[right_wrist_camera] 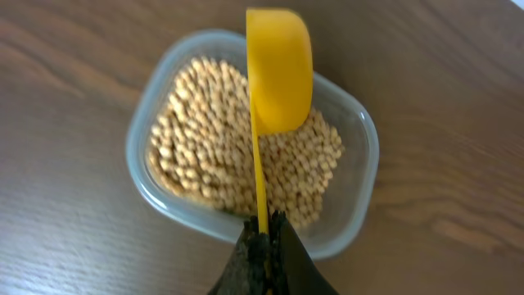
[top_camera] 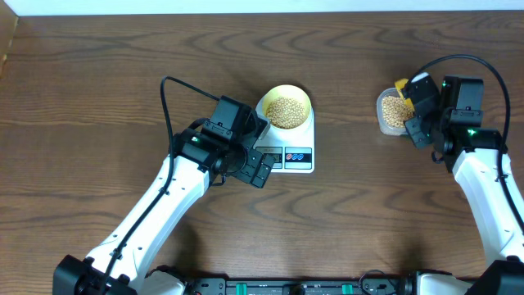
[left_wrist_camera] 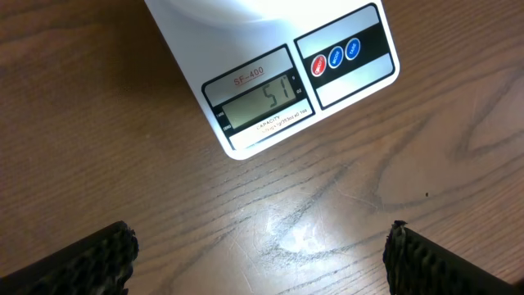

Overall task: Scoop item into bowl and weigh 50g on scale
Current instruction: 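Dip the scoop into the soybeans with the right gripper, then lift the scoop and carry it over the yellow bowl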

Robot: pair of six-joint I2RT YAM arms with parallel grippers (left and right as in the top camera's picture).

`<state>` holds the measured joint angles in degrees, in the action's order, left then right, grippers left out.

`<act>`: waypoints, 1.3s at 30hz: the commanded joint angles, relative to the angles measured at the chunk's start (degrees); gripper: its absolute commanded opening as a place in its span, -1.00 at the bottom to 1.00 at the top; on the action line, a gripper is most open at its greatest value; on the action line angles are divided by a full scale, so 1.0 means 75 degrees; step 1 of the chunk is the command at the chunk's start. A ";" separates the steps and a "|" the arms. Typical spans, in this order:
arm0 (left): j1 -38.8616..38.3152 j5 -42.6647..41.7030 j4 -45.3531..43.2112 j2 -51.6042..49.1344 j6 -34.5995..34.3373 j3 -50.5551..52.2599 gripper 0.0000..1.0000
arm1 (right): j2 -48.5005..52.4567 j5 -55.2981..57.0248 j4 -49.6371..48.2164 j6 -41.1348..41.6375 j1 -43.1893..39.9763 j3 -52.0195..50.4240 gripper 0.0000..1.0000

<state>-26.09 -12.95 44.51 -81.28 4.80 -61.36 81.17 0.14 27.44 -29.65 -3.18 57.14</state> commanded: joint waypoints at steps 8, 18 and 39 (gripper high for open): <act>-0.0003 0.0073 -0.0006 -0.0052 0.0099 0.0067 0.96 | -0.0586 -0.3337 -0.2241 0.2145 0.0087 0.0023 -0.98; -0.0003 0.0073 -0.0006 -0.0052 0.0099 0.0067 0.96 | -0.0283 -0.4707 -0.4389 0.3206 0.0219 0.0023 -0.98; -0.0003 0.0073 -0.0006 -0.0052 0.0099 0.0067 0.96 | 0.0944 -0.4086 -0.3832 0.2372 0.2748 0.0023 -0.98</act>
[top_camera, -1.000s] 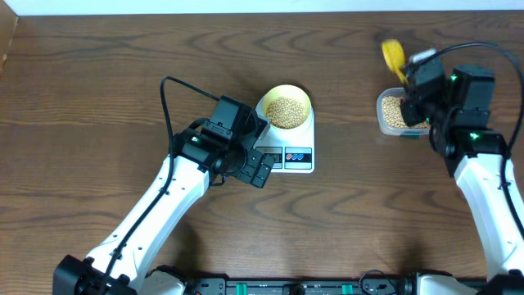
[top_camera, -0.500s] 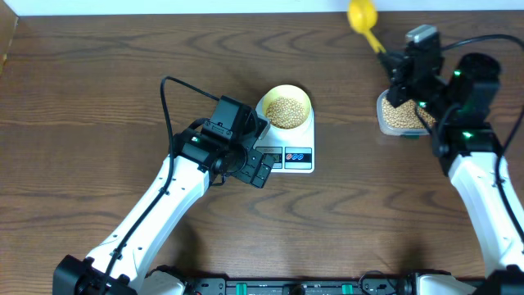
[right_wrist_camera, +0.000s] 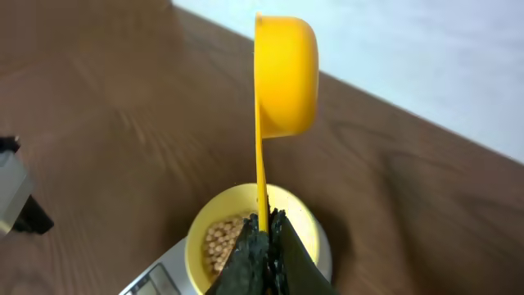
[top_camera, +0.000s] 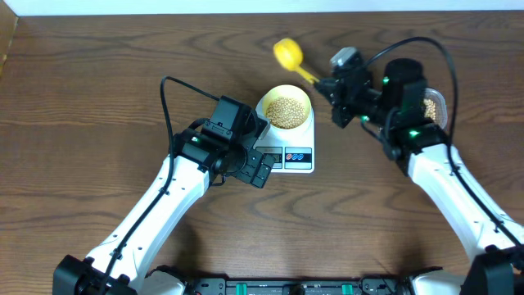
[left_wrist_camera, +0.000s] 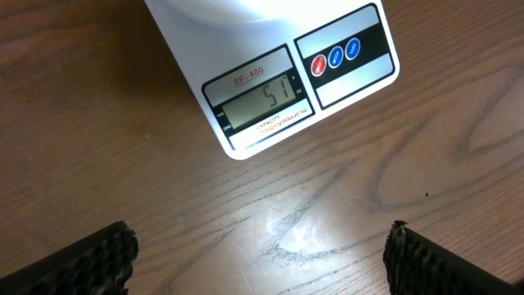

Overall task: Scoop item into bowl and weigh 50g on scale
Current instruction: 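Lift the scoop and carry it over the yellow bowl, then tip the scoop with the right gripper to pour soybeans into bowl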

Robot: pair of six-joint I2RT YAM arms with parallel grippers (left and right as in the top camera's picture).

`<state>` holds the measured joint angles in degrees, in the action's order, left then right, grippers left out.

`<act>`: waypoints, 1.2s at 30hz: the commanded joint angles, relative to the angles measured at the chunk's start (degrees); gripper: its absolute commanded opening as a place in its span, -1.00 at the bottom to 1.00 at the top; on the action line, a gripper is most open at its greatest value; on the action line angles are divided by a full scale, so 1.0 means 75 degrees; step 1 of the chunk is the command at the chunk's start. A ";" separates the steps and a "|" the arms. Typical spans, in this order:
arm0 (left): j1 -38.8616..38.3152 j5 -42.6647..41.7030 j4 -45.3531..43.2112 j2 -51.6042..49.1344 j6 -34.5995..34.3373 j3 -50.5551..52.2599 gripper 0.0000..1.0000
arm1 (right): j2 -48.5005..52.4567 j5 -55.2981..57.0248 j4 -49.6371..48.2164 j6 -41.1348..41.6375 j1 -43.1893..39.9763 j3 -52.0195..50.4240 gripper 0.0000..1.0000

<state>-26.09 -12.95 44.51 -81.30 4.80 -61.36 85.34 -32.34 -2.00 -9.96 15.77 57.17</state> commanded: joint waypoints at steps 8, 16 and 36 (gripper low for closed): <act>-0.0003 0.0073 -0.0006 -0.0050 0.0099 0.0067 0.96 | 0.0970 0.1148 0.0189 -0.0259 0.0420 0.0020 -0.98; -0.0003 0.0073 -0.0006 -0.0050 0.0099 0.0067 0.96 | 0.1026 0.1151 0.0836 -0.0460 0.0475 0.0017 -0.98; -0.0003 0.0073 -0.0006 -0.0050 0.0099 0.0067 0.96 | 0.1026 0.2186 0.1760 -0.1976 0.0962 0.0017 -0.98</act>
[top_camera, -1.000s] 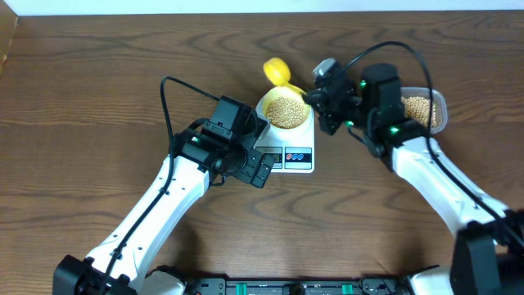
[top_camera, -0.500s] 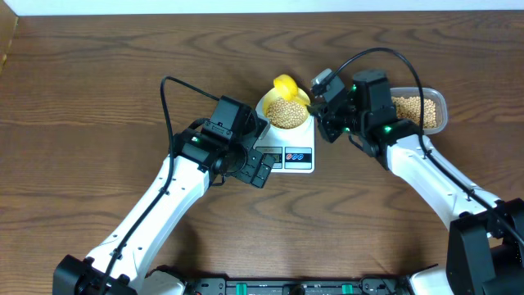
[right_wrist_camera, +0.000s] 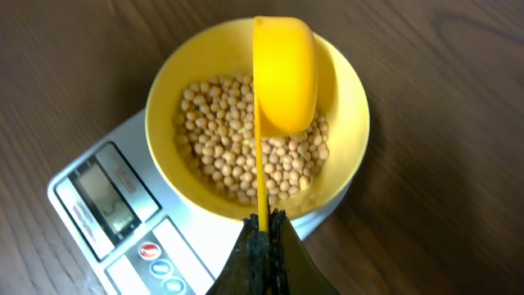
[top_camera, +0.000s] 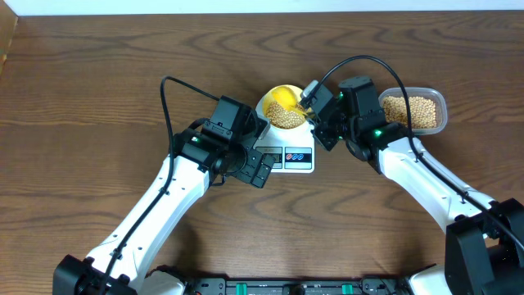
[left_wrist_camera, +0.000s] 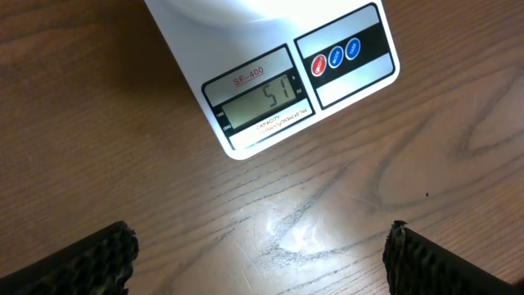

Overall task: Scoop item into bowl and weigh 50g on scale
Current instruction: 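Tip the scoop with the right gripper to pour soybeans into bowl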

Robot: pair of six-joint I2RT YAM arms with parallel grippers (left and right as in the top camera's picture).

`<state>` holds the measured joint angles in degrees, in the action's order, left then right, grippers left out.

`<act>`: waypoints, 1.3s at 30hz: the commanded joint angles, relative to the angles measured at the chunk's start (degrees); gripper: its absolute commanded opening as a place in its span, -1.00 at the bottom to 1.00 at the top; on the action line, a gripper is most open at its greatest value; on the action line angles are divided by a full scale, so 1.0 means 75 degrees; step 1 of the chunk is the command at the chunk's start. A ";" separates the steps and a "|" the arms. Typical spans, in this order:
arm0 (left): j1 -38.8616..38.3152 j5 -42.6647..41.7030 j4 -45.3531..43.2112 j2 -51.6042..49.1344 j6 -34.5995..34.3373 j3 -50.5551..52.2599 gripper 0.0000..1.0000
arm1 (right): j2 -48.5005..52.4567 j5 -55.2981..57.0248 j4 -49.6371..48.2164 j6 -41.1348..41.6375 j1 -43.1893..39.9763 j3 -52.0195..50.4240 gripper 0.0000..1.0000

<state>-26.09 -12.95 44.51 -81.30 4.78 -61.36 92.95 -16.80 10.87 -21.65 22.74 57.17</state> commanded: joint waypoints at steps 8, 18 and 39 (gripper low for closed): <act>-0.0003 0.0073 -0.0006 -0.0050 0.0102 0.0067 0.96 | 0.0012 0.0096 0.0189 -0.0414 0.0032 0.0017 -0.98; -0.0003 0.0073 -0.0006 -0.0050 0.0102 0.0067 0.96 | 0.0012 -0.0274 0.0318 -0.0414 0.0032 0.0017 -0.98; -0.0003 0.0073 -0.0006 -0.0050 0.0102 0.0067 0.96 | 0.0012 -0.1241 0.0554 -0.0408 0.0032 0.0017 -0.98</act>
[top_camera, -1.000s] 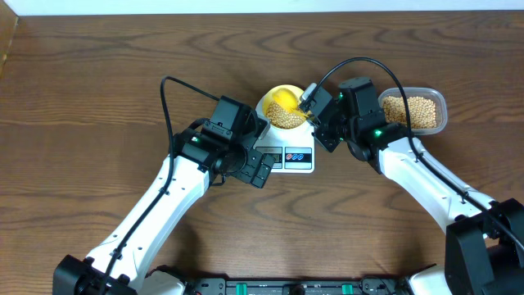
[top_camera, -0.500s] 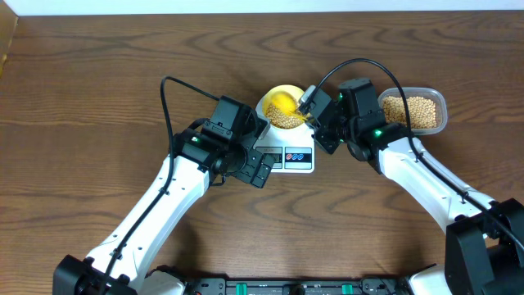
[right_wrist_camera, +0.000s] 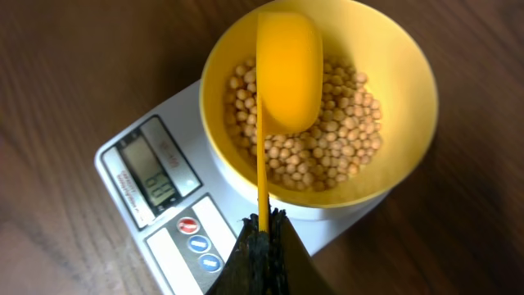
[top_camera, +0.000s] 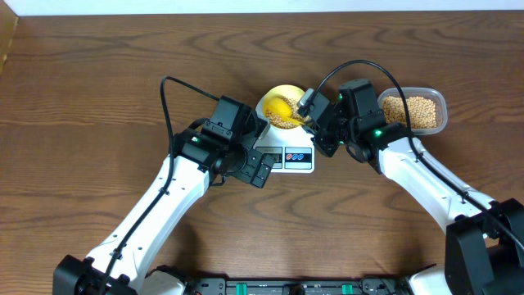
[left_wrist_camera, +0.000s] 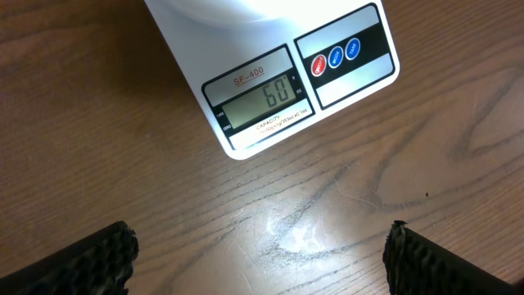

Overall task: Scoop item into bowl and weigh 50g on scale
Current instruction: 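Tip the scoop with the right gripper to pour soybeans into bowl, then carry the empty scoop with the right gripper back to the tub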

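Observation:
A yellow bowl (right_wrist_camera: 393, 57) of soybeans stands on the white scale (top_camera: 286, 158). The scale display (left_wrist_camera: 260, 100) reads 60 in the left wrist view. My right gripper (right_wrist_camera: 264, 223) is shut on the handle of a yellow scoop (right_wrist_camera: 288, 70), whose cup is down among the beans in the bowl (top_camera: 282, 109). My left gripper (left_wrist_camera: 260, 260) stands open over bare wood just in front of the scale, holding nothing.
A clear plastic tub (top_camera: 416, 111) of soybeans sits to the right of the scale, behind my right arm. The left arm's black cable (top_camera: 176, 86) loops over the table left of the bowl.
The scoop's cup, which was over the bowl's beans, now sits lower and further left in them. The scale reading has gone from 51 to 60. My left gripper has not moved.
My right gripper held the scoop over the tub of beans at the right, scale reading 51. Then the scoop was in the air behind the bowl, then over the bowl's beans. Now it presses into the beans and the display shows 60.

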Robot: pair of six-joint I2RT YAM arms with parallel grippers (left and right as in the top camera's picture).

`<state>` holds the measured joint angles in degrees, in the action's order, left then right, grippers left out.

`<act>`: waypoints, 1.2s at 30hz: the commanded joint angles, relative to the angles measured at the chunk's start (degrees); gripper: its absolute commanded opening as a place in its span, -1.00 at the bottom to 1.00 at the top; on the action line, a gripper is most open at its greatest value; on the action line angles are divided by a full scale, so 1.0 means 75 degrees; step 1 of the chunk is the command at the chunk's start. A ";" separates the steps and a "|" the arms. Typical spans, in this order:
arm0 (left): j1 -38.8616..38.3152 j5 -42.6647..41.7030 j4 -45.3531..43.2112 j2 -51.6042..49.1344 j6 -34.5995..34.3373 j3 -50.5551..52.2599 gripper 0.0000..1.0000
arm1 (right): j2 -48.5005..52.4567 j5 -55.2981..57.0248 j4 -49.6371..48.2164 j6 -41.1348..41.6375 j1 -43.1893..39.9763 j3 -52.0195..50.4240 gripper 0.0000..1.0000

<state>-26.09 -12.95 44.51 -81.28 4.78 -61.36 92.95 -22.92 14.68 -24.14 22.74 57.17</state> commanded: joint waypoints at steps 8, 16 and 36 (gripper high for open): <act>-0.0003 0.0073 -0.0006 -0.0052 0.0102 0.0067 0.96 | 0.0012 -0.0423 0.0099 0.0289 0.0015 0.0017 -0.98; -0.0003 0.0073 -0.0006 -0.0052 0.0102 0.0067 0.96 | 0.0012 -0.0417 -0.0085 0.0889 -0.0128 0.0017 -0.98; -0.0003 0.0073 -0.0006 -0.0052 0.0102 0.0067 0.96 | 0.0009 -0.2833 -0.0475 0.2789 -0.1355 0.0020 -0.98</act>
<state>-26.09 -12.95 44.51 -81.30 4.80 -61.36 92.95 -35.90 11.29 -6.26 13.56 57.17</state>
